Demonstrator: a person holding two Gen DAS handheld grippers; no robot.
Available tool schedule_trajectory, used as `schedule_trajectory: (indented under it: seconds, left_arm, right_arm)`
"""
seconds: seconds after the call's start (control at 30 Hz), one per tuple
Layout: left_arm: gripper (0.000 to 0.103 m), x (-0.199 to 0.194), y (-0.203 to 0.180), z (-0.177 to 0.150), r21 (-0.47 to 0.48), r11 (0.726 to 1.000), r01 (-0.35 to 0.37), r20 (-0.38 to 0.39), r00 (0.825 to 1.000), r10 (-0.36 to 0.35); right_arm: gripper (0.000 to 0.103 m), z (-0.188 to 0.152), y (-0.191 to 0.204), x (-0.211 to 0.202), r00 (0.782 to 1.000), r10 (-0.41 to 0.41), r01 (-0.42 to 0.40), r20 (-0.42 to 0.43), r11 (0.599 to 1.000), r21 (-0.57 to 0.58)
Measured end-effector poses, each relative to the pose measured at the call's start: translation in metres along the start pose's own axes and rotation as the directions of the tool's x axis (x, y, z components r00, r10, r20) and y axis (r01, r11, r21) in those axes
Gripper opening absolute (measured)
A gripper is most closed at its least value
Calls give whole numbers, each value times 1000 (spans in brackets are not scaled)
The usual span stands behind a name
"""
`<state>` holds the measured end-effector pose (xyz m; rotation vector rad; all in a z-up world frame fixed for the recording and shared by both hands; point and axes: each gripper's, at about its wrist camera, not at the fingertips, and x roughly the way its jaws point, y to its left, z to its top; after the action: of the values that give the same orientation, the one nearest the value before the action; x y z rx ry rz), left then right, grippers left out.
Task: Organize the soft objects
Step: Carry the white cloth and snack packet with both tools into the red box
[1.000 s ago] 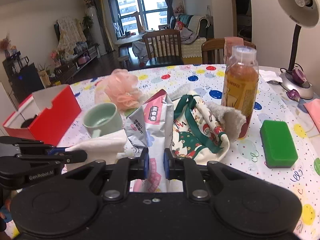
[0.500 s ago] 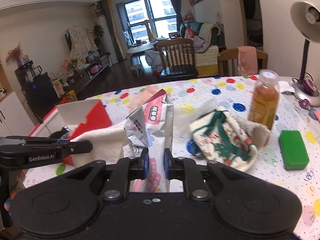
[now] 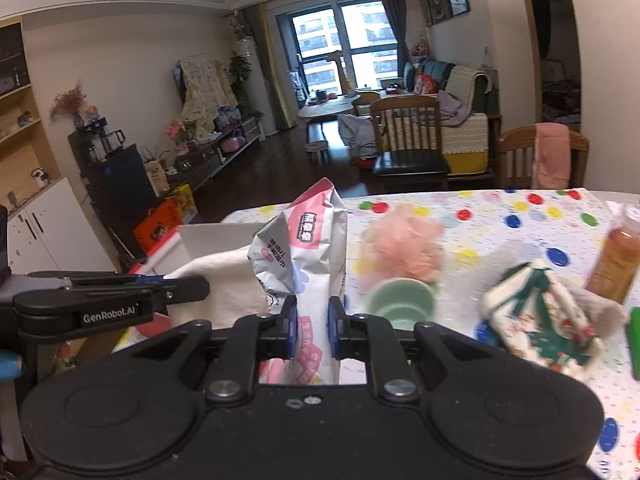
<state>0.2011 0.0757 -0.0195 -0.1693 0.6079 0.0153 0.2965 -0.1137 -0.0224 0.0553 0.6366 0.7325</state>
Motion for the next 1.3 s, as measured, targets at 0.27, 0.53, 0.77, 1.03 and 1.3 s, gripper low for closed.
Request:
schedule_trajectory:
  seconds: [0.27, 0.53, 0.77, 1.03, 1.3]
  left_arm:
    - [10, -12, 52, 9, 0, 998, -59, 13, 998, 59]
    - [10, -12, 106, 16, -9, 992, -124, 11, 992, 124]
    - [10, 4, 153, 22, -3, 981, -194, -22, 981, 194]
    - [10, 34, 201, 30, -1, 972, -233, -72, 970, 233]
    - [10, 76, 218, 34, 36, 961, -274, -132, 952, 276]
  right_arm:
    - [14, 17, 46, 34, 1000, 28, -28, -5, 1000, -4]
    - [14, 33, 86, 73, 999, 45, -46, -29, 999, -14]
    - [15, 46, 117, 110, 997, 51, -54, -53, 997, -47]
    - [15, 49, 138, 160, 994, 12, -23, -111, 995, -100]
    - [15, 41, 140, 205, 975, -23, -1, -219, 994, -108]
